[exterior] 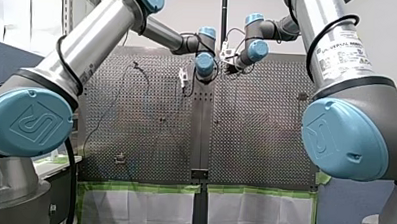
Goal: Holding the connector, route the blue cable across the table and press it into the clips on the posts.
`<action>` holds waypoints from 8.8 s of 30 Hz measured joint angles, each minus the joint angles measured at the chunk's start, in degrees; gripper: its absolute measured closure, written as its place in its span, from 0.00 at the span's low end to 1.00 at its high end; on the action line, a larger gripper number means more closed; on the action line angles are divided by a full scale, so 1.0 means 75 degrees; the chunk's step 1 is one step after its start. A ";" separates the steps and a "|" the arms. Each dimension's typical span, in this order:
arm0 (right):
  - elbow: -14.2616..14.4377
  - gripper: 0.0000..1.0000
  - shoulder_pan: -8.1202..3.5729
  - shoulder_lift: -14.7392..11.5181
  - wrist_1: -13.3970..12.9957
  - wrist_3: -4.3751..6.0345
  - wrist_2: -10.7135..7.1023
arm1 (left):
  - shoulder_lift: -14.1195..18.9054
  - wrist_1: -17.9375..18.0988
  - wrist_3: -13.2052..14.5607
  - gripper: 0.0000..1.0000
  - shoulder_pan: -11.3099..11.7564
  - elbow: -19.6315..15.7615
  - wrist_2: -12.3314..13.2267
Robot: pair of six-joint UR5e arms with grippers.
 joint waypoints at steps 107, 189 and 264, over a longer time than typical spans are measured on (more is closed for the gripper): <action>0.3171 1.00 -0.0130 -0.0947 -0.0810 0.0078 0.0151 | 0.1207 0.3703 -0.0272 1.00 -0.0182 -0.4068 0.0410; 0.3223 1.00 -0.0092 -0.0843 -0.0830 -0.0074 0.0148 | 0.1207 0.3703 -0.0272 1.00 -0.0186 -0.4064 0.0410; 0.3222 1.00 -0.0092 -0.0843 -0.0830 -0.0073 0.0148 | 0.1207 0.3703 -0.0272 1.00 -0.0186 -0.4064 0.0410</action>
